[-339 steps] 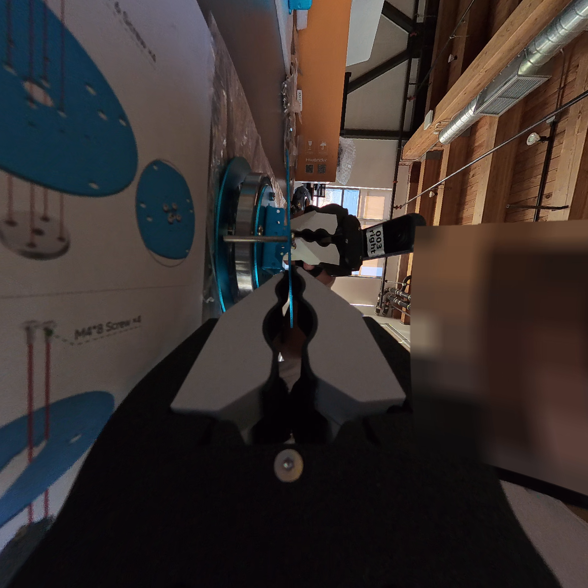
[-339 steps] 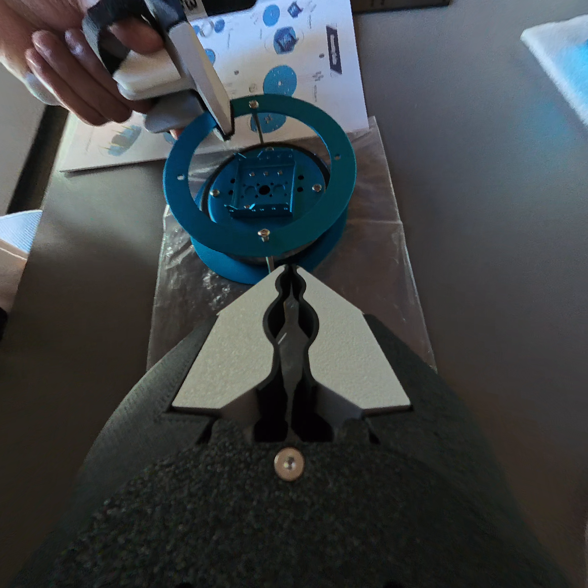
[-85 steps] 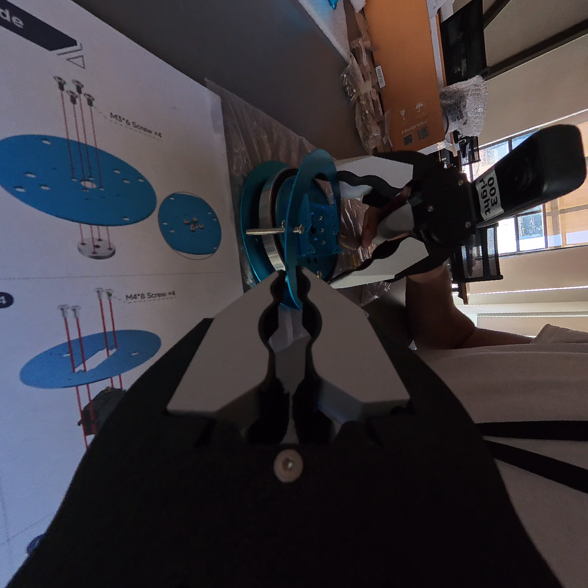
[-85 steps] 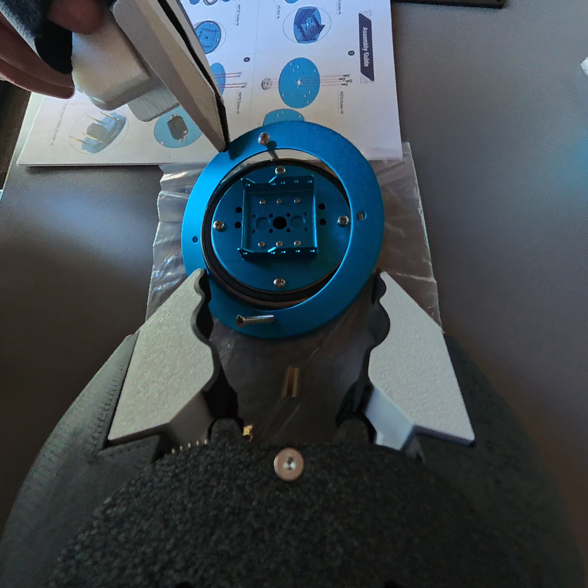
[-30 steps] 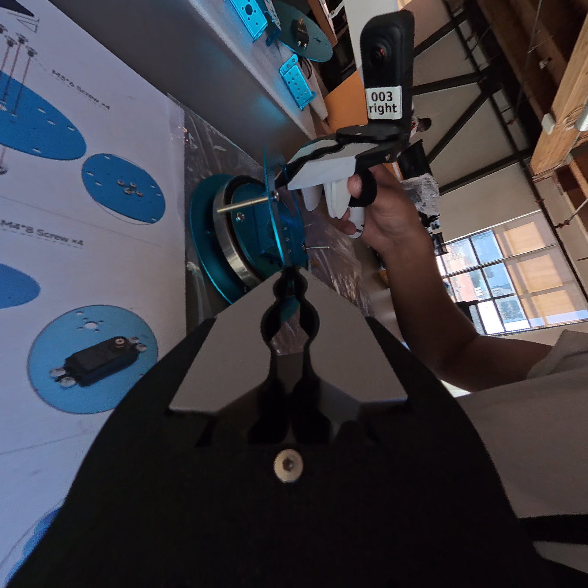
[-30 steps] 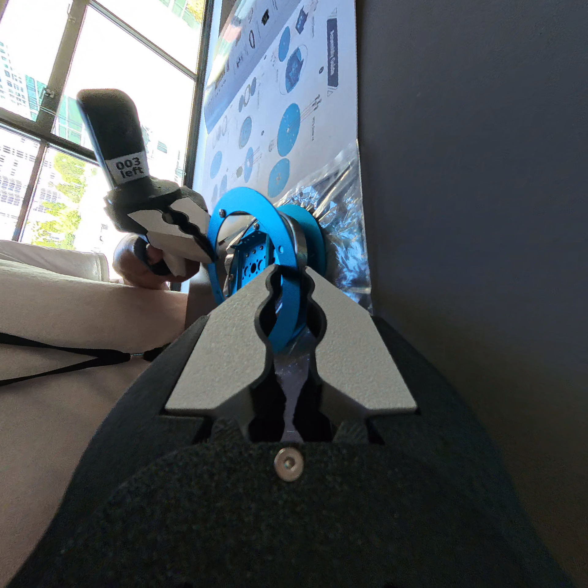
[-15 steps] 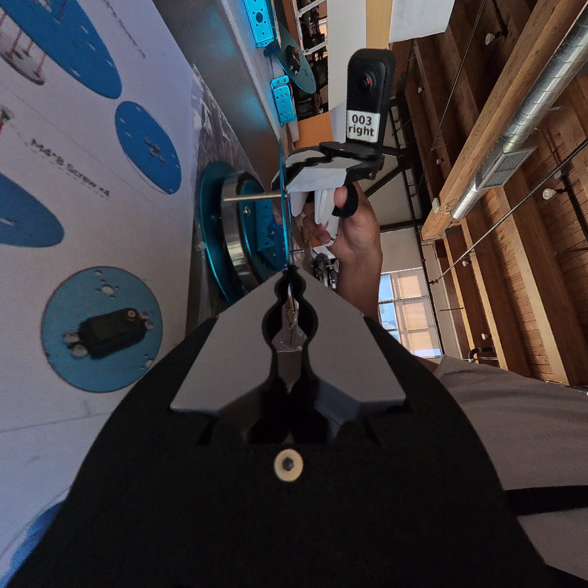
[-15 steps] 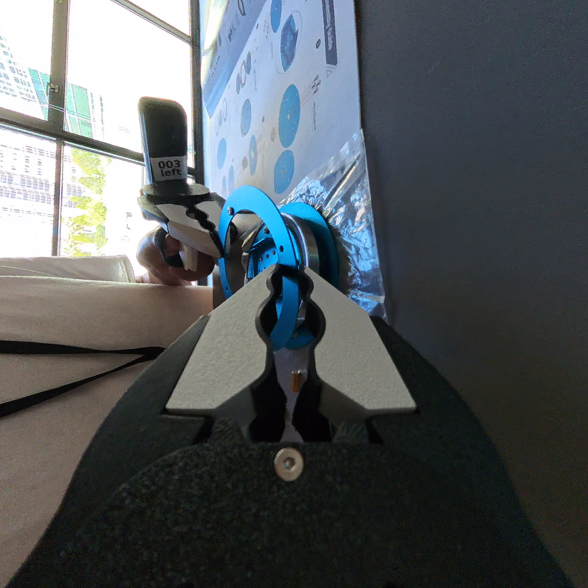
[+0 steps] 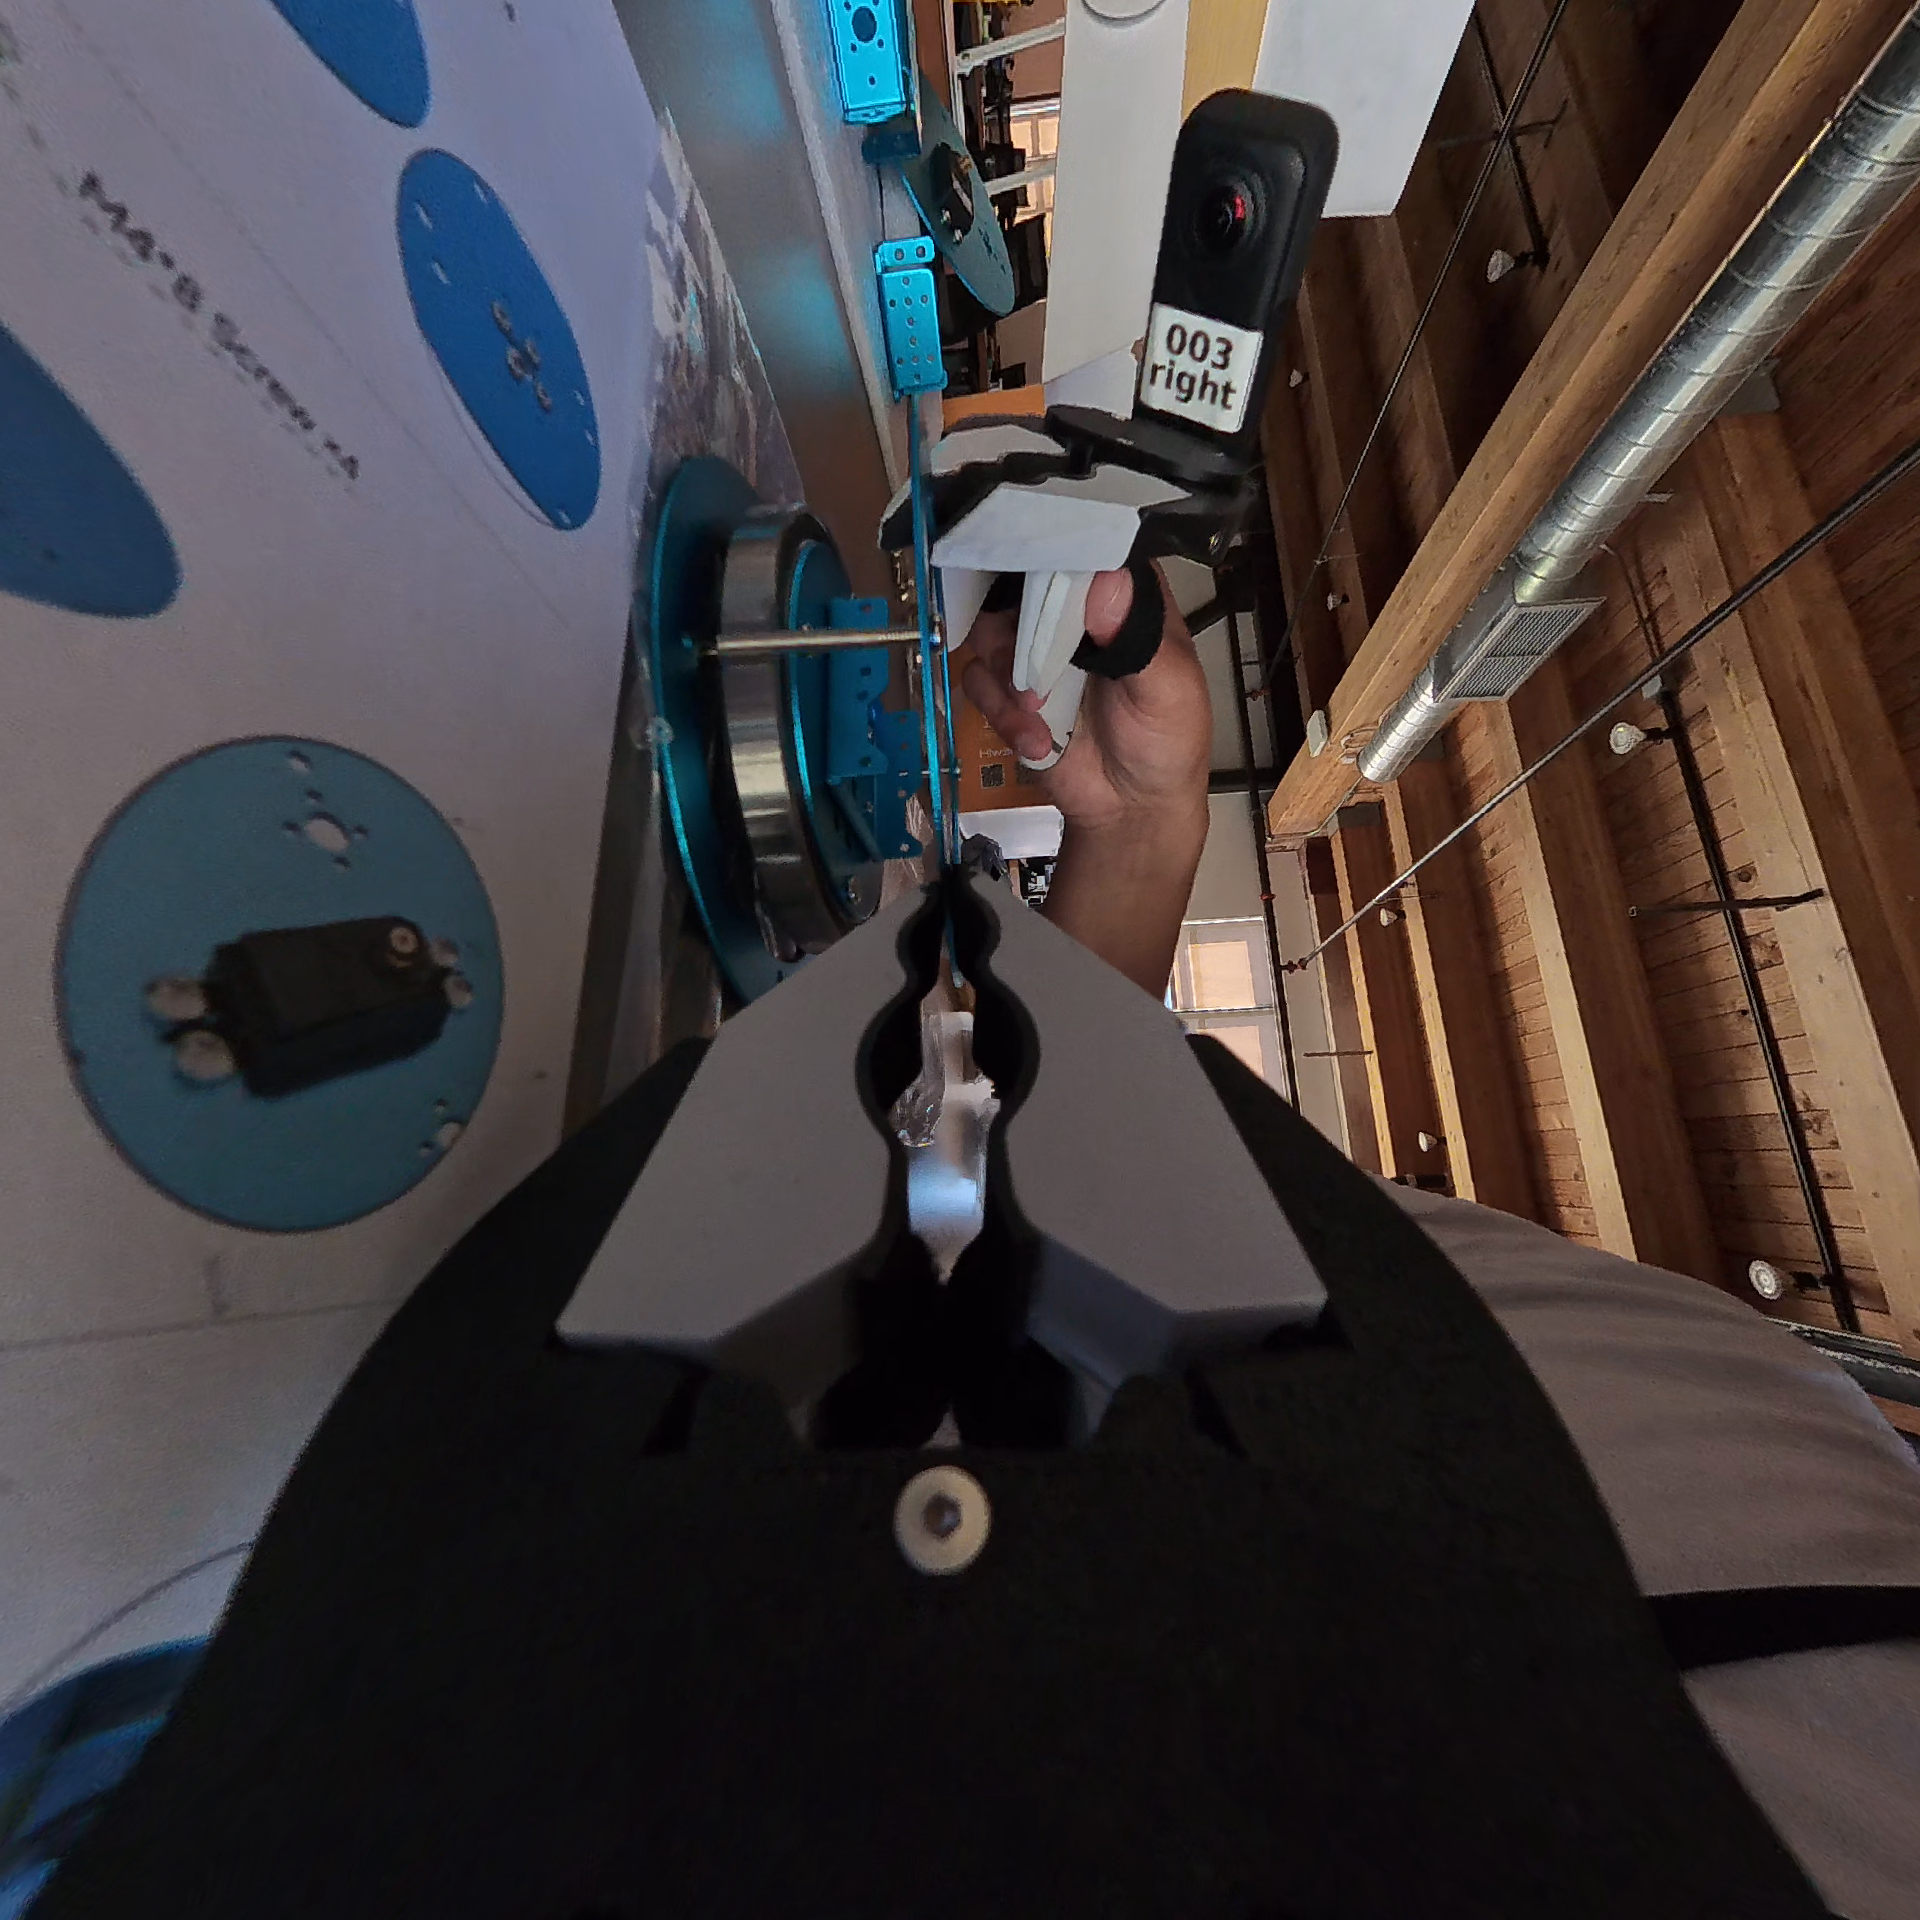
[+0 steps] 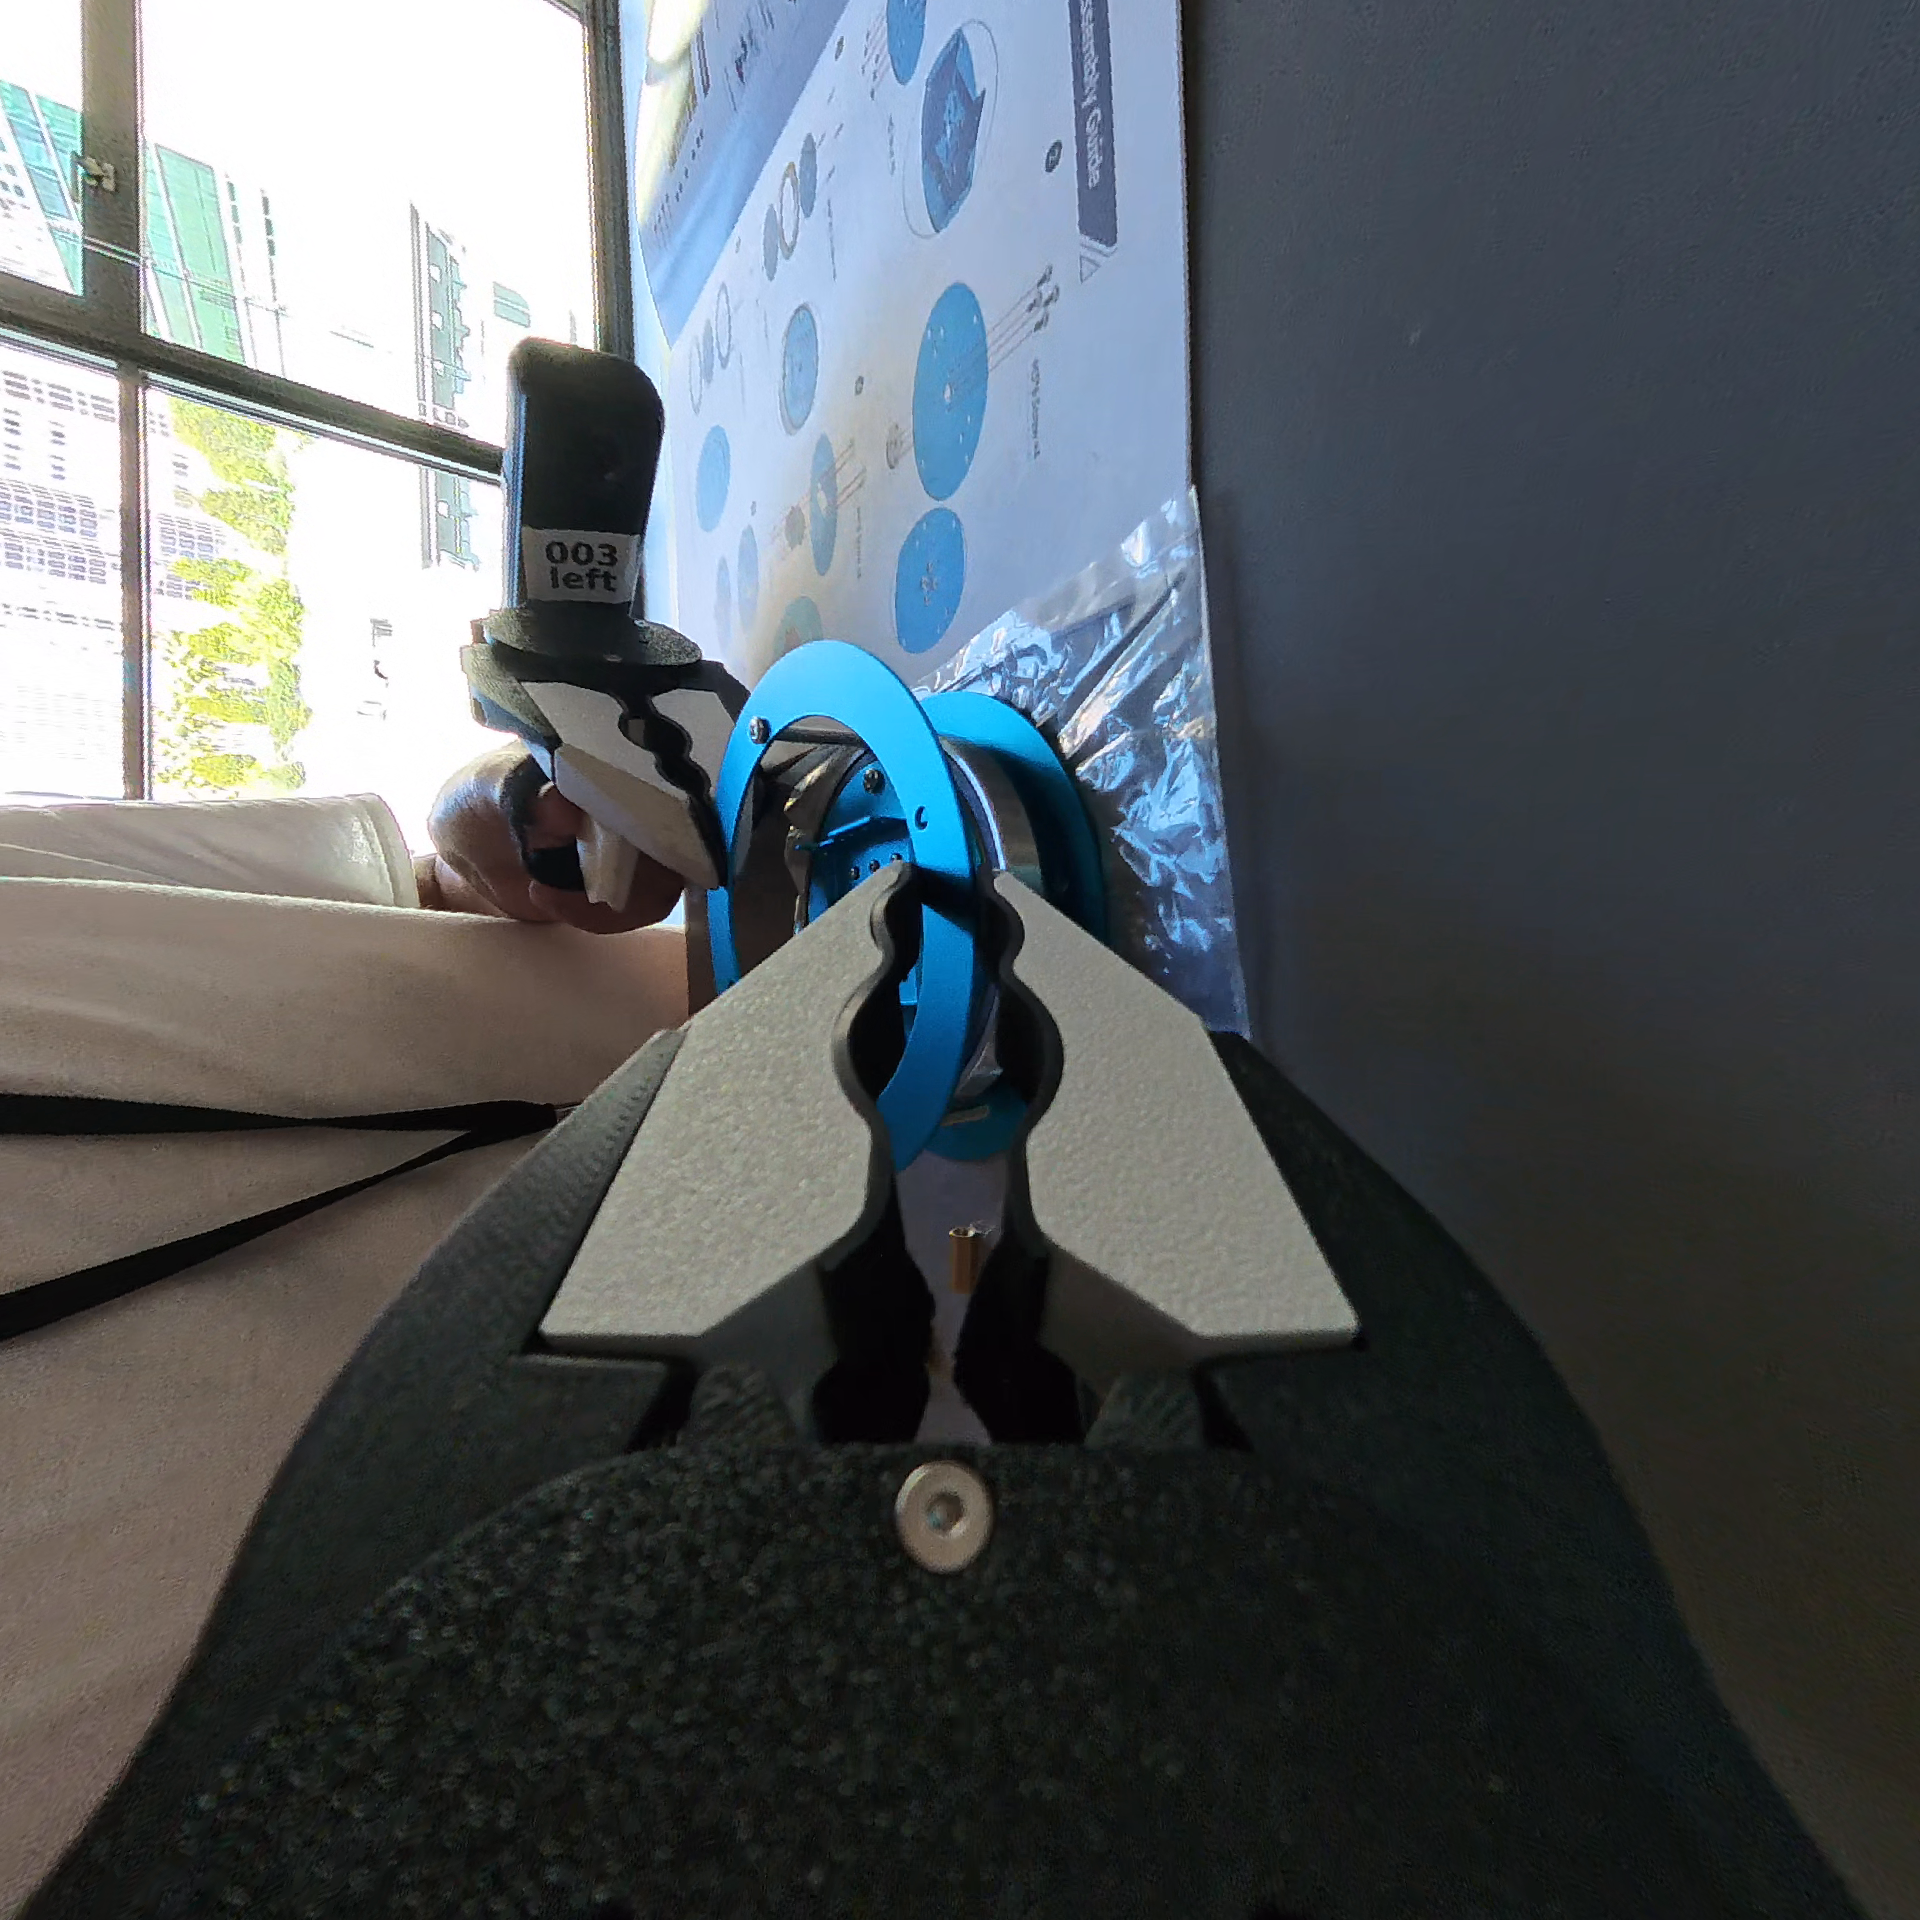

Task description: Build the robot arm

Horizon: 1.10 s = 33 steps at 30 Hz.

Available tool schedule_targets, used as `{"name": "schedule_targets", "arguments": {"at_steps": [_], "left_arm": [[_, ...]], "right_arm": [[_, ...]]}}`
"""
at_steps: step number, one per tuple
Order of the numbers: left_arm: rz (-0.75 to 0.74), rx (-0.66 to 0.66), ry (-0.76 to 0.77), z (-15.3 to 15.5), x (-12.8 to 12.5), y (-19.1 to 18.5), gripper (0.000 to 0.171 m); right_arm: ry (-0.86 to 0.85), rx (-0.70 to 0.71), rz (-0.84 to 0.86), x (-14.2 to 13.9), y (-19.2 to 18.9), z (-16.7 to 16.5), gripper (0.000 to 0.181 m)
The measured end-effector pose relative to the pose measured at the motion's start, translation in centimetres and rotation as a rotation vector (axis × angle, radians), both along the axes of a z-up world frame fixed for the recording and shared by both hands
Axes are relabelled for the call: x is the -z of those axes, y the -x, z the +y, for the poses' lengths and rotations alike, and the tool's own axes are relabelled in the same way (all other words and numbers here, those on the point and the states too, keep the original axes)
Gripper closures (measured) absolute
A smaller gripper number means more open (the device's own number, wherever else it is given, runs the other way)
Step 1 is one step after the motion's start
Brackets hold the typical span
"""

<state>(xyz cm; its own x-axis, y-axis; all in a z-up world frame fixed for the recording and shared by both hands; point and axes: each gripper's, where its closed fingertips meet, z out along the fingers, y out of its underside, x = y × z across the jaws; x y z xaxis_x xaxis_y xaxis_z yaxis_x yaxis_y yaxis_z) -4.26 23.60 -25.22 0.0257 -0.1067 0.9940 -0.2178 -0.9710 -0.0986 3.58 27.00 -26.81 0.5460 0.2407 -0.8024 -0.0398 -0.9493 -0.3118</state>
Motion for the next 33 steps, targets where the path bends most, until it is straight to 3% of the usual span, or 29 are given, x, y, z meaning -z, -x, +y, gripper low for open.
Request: {"name": "schedule_targets", "arguments": {"at_steps": [33], "left_arm": [[0.02,0.012,0.016,0.07,0.47,-0.23,0.171]], "right_arm": [[0.007,0.008,0.002,0.58,-0.26,-0.38,0.173]]}}
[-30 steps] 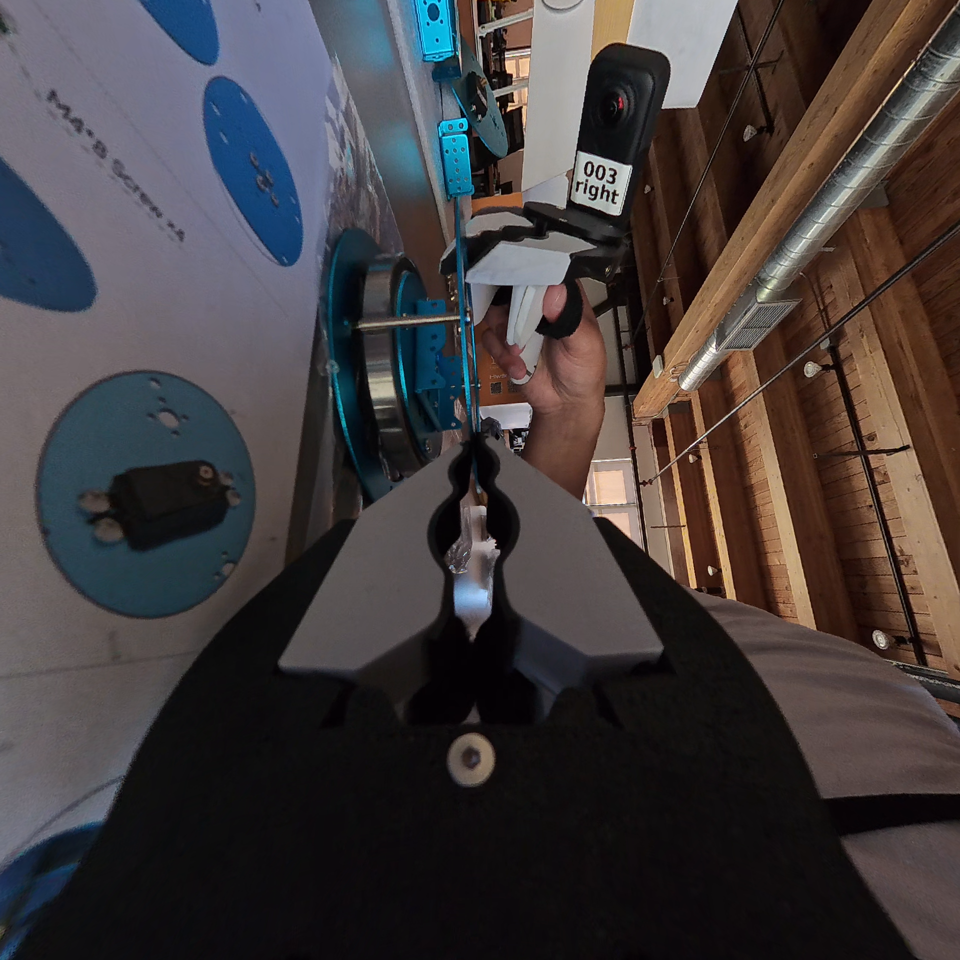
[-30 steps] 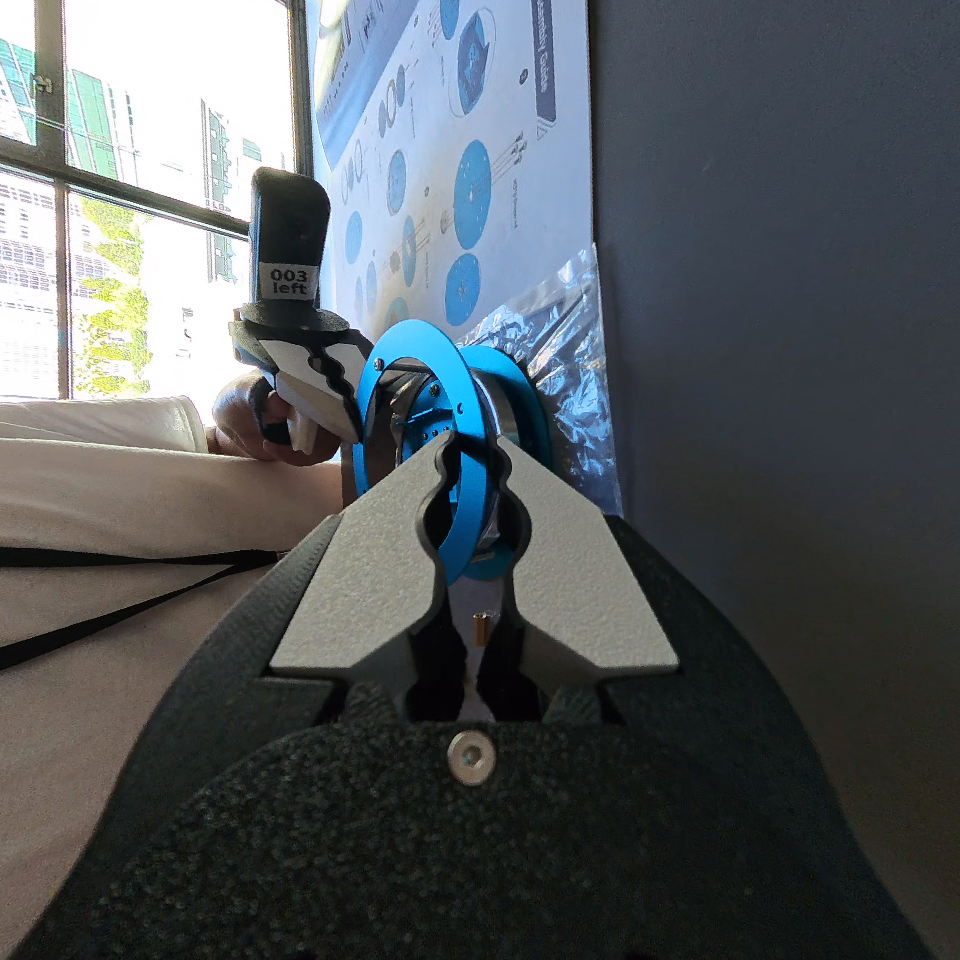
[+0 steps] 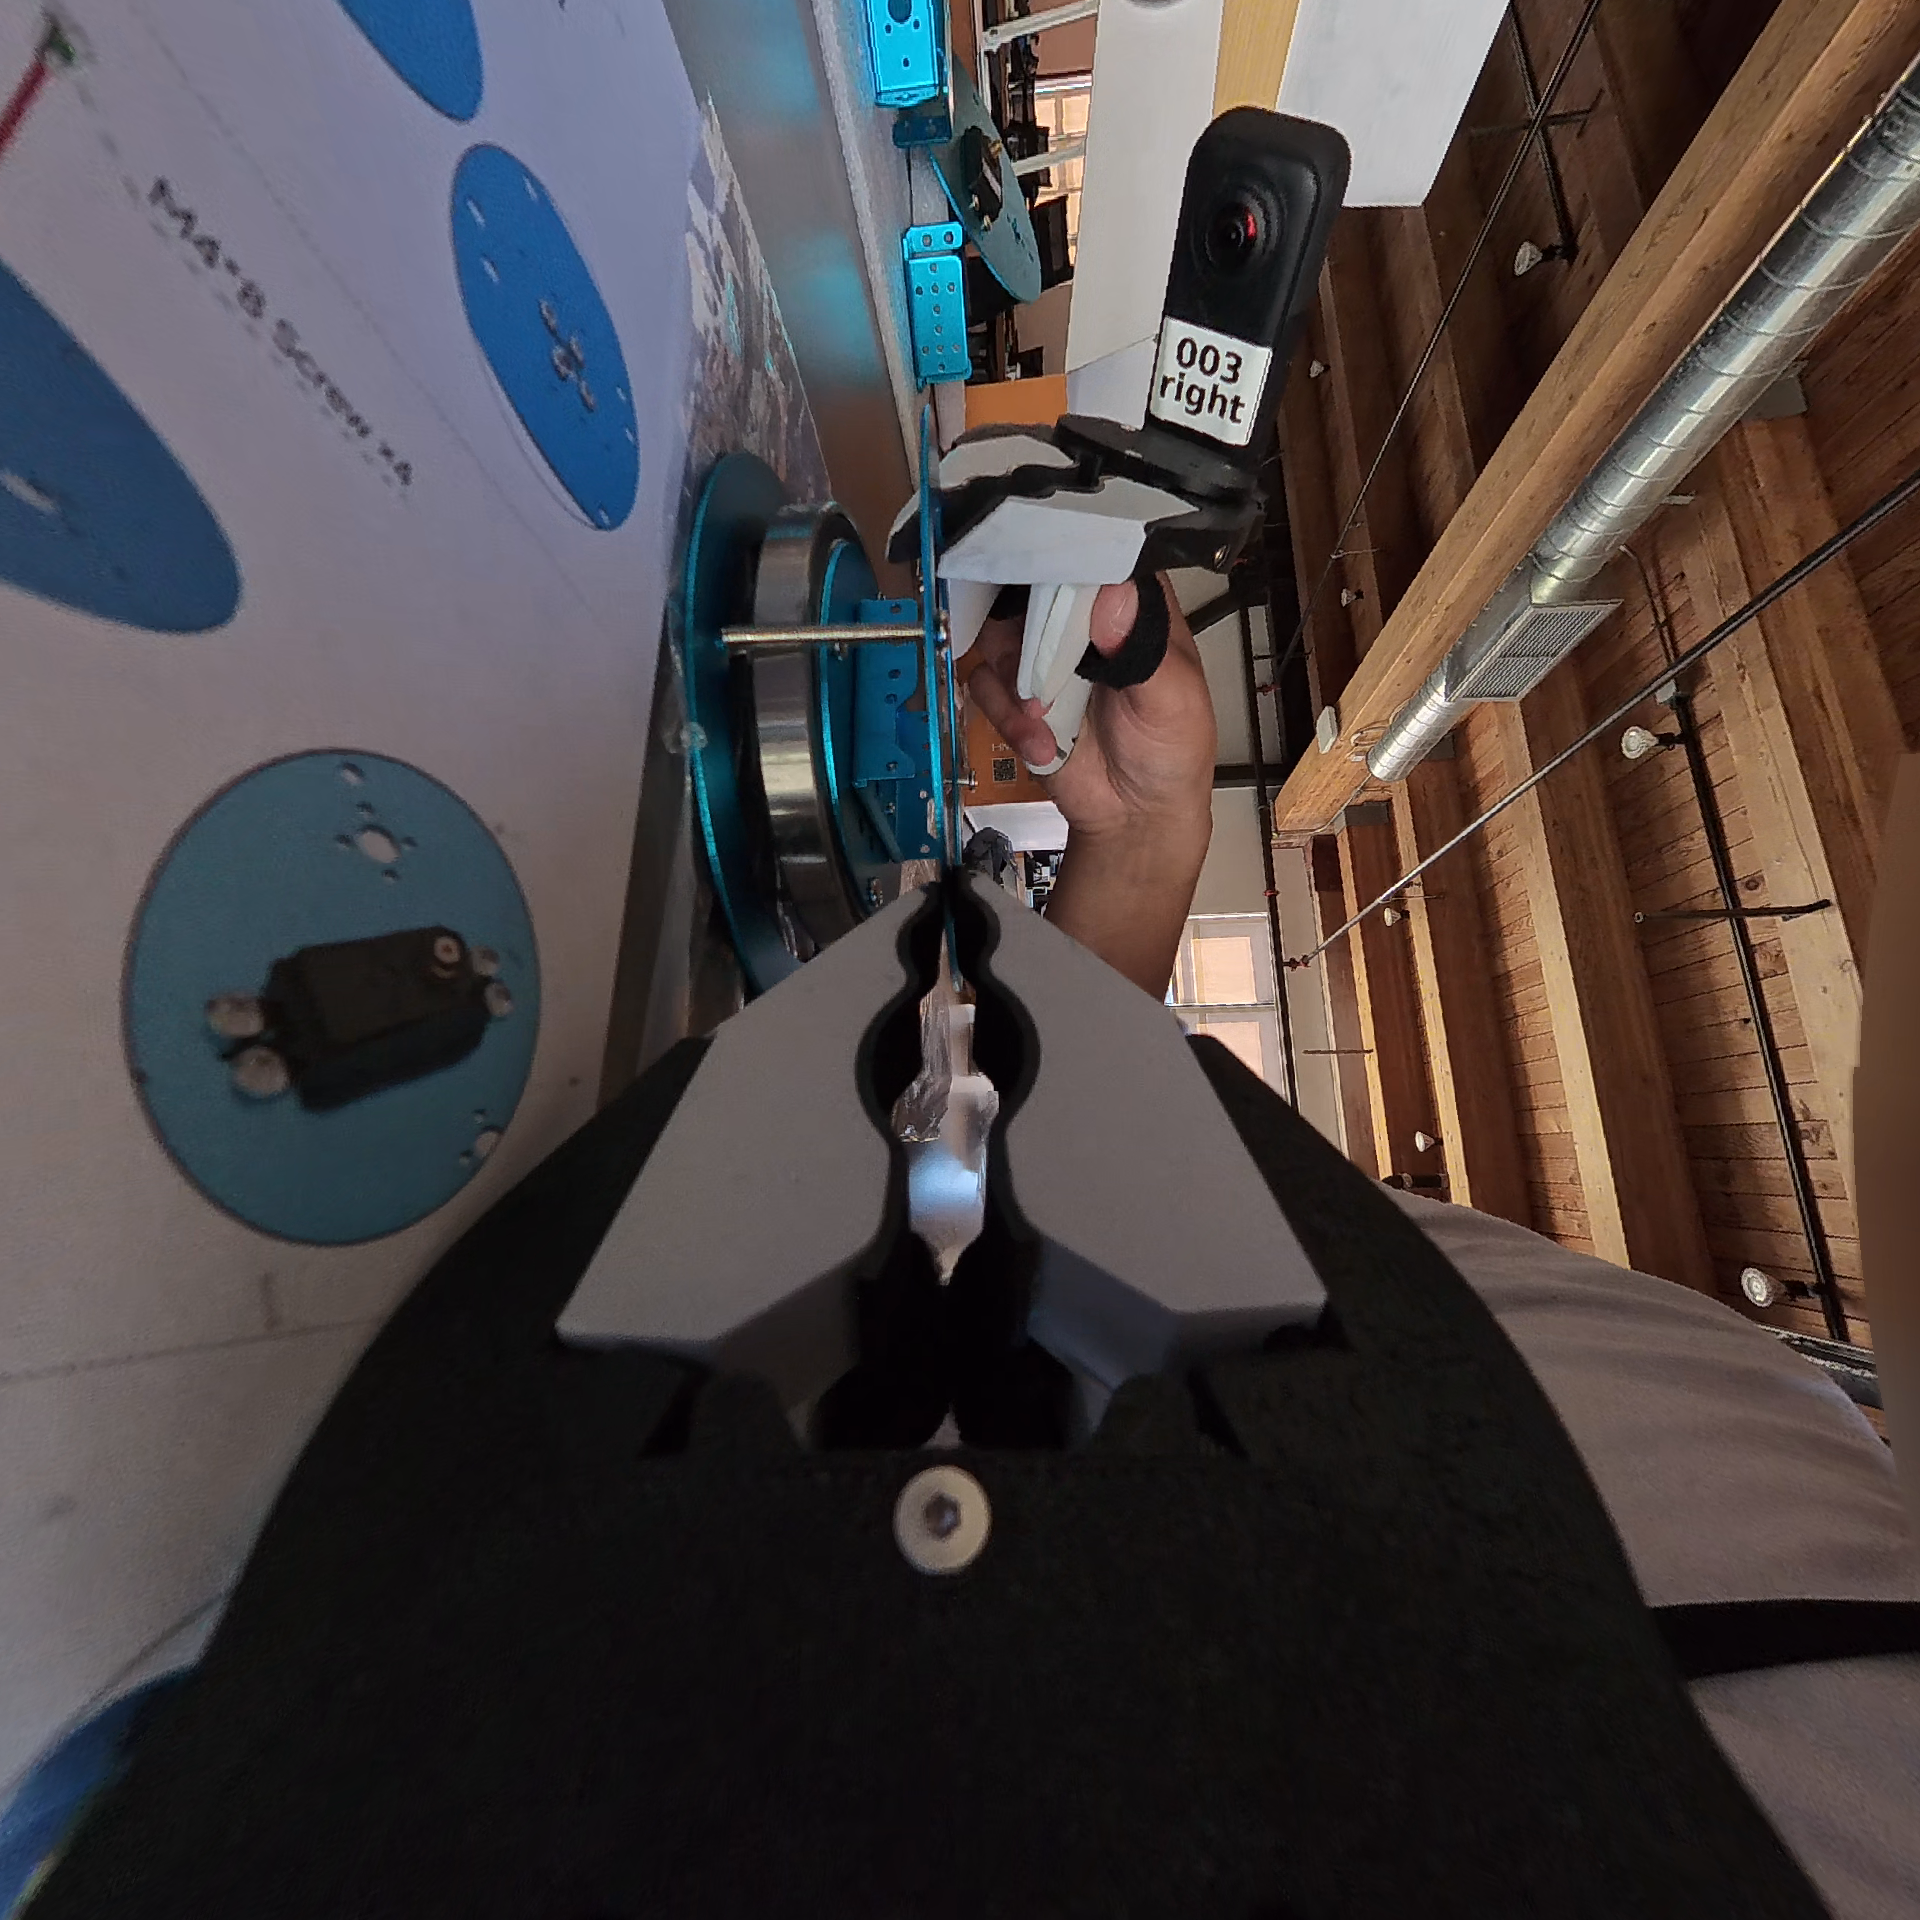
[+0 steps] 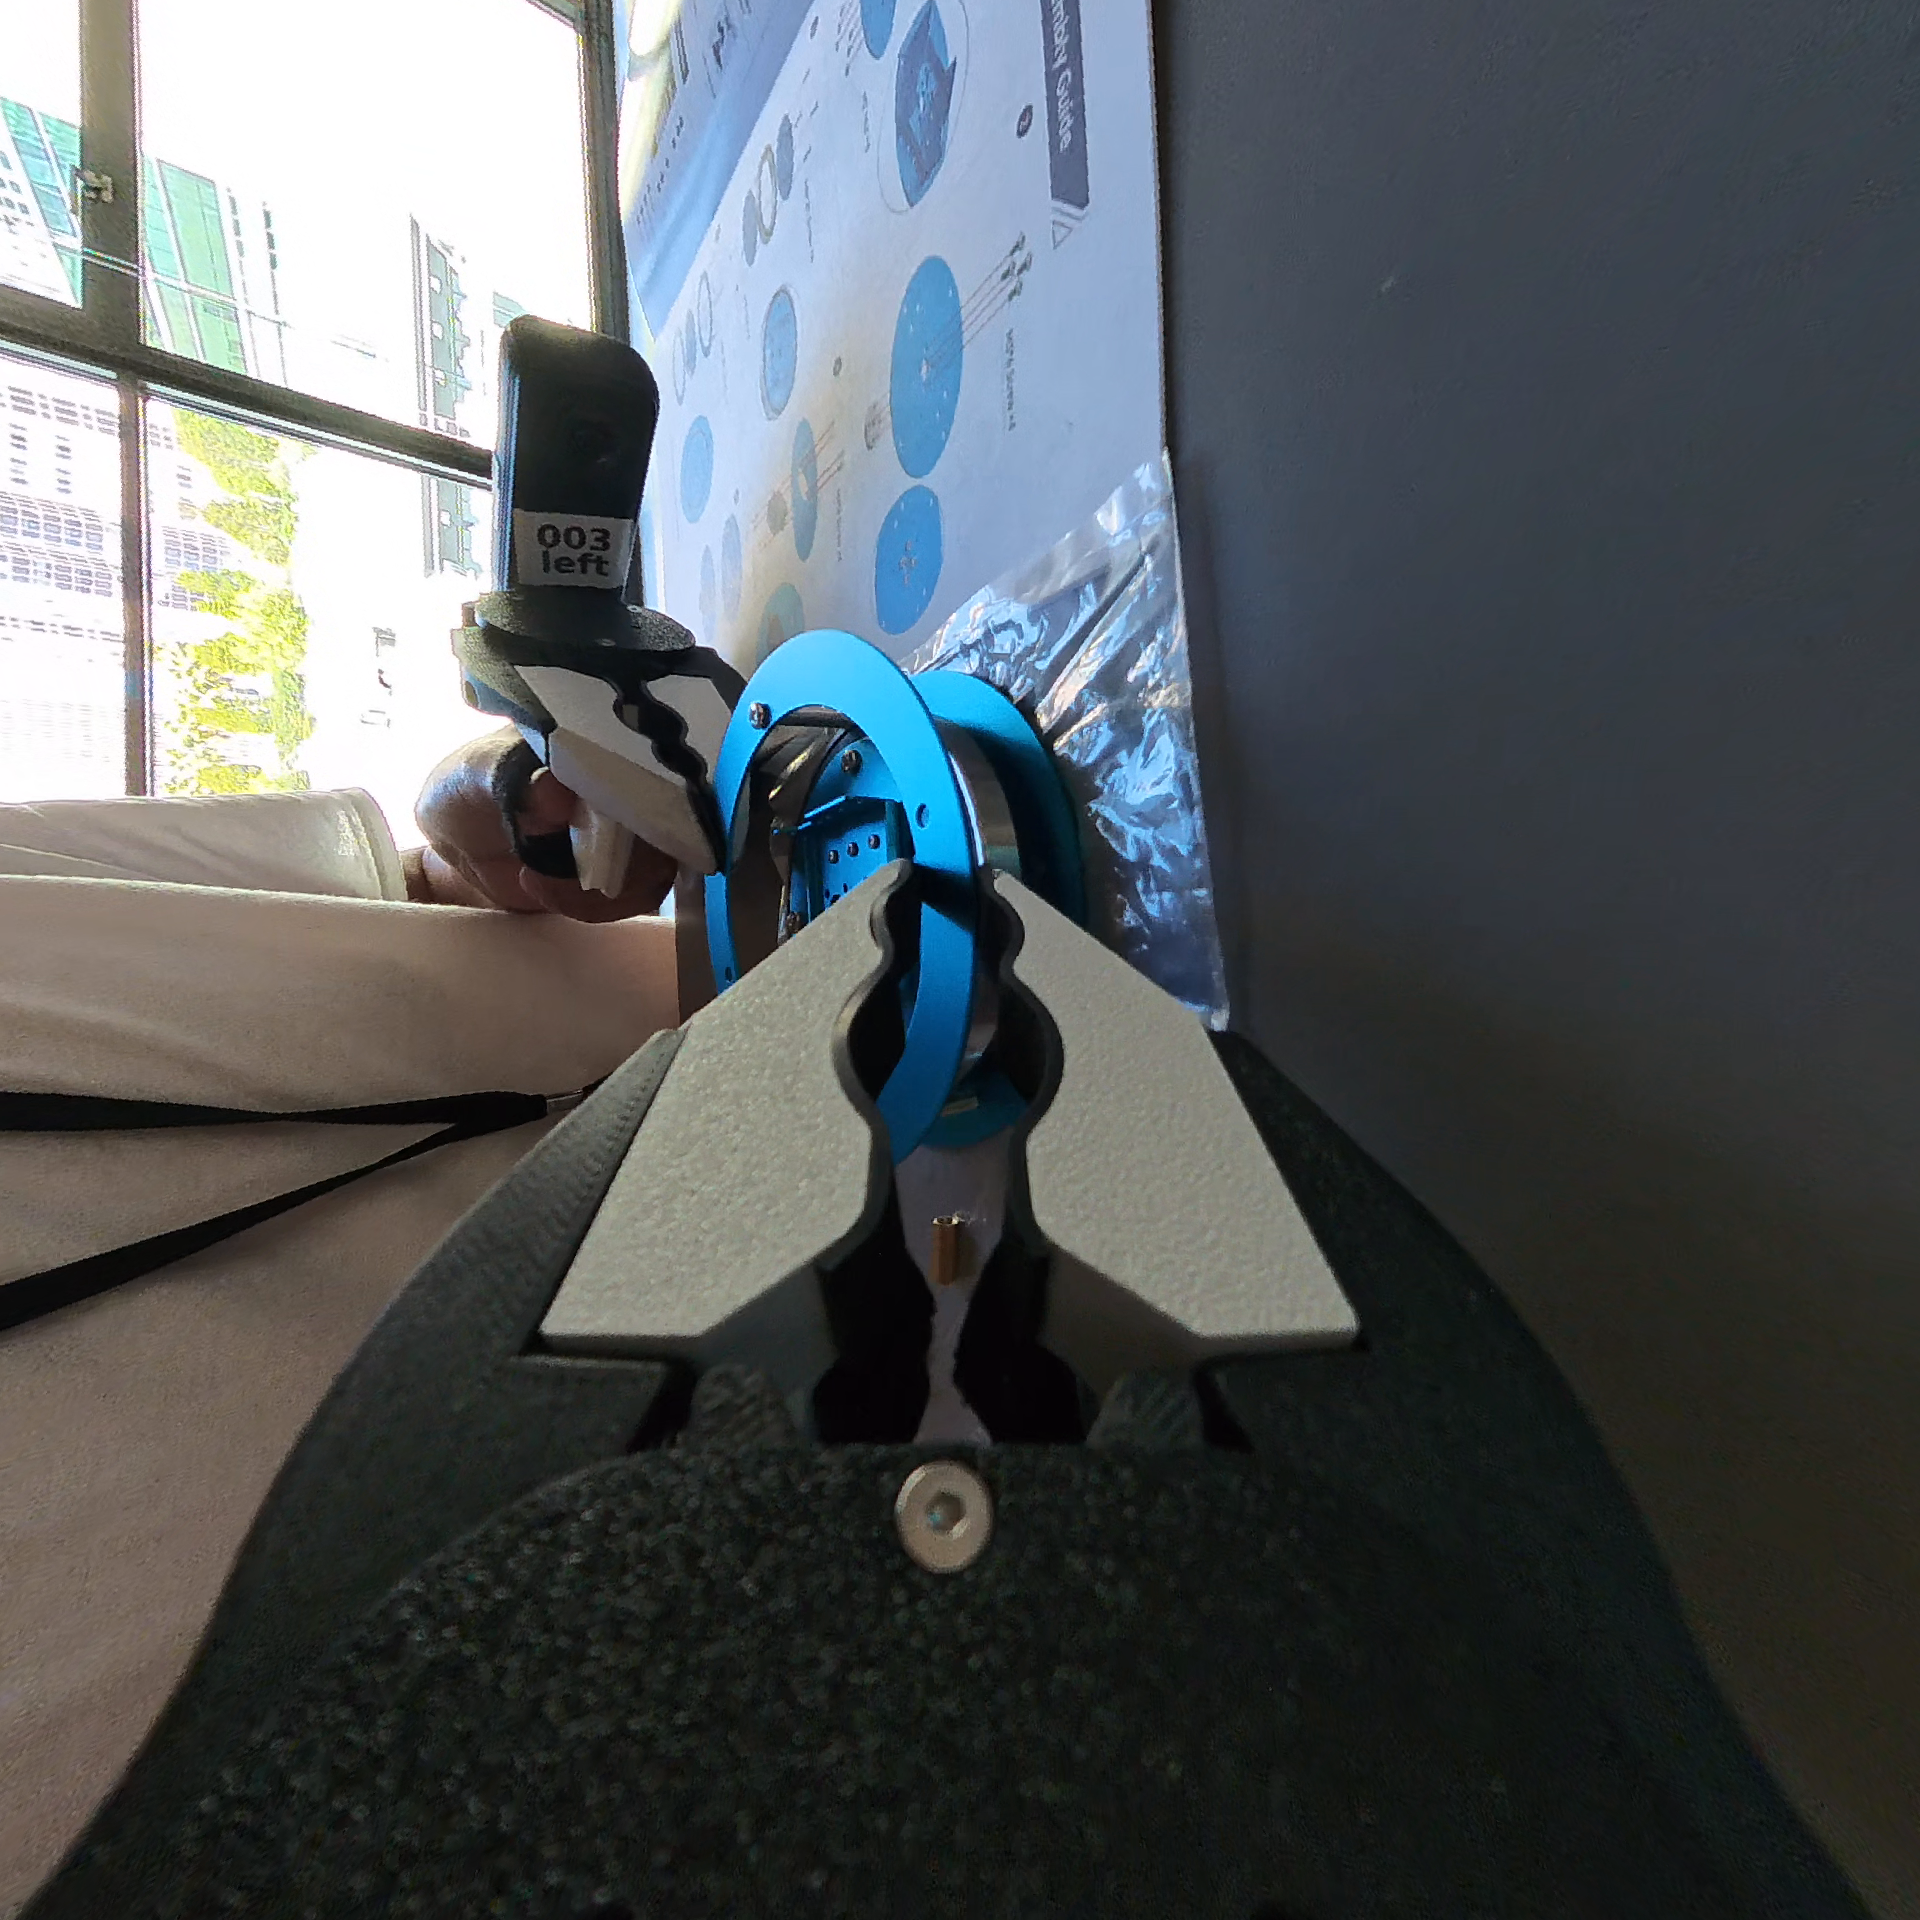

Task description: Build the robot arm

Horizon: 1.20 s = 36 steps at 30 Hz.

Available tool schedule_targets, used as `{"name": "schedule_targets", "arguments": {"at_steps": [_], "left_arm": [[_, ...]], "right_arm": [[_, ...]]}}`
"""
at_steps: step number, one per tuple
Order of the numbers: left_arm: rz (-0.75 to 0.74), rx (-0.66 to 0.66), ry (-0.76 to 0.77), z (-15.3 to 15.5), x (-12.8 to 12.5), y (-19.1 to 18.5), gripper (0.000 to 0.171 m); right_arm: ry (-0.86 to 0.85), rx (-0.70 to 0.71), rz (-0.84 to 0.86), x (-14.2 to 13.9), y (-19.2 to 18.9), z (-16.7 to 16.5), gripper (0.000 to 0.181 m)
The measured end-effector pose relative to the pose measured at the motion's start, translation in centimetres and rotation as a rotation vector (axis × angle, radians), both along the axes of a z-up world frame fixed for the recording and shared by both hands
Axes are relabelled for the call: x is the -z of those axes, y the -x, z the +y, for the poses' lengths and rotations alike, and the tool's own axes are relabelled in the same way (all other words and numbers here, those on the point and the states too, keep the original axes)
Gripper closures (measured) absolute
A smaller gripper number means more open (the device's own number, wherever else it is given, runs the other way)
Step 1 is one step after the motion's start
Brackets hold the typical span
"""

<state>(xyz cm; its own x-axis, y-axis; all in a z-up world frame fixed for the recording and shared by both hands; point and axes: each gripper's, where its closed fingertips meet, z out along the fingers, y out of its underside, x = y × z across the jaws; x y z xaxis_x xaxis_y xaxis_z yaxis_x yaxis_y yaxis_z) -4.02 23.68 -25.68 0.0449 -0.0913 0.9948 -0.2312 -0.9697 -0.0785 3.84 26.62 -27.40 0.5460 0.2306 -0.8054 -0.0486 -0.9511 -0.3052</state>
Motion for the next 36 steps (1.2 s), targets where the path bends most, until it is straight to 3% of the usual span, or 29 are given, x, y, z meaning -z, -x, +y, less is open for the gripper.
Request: {"name": "schedule_targets", "arguments": {"at_steps": [11,36], "left_arm": [[-0.018,-0.026,0.024,0.4,-0.3,0.4,0.171],[0.04,0.001,-0.109,-0.1,0.0,0.7,0.171]], "right_arm": [[-0.018,-0.011,0.006,-0.5,0.5,0.6,0.173],[-0.081,0.023,0.132,0.0,0.8,-0.7,0.174]]}}
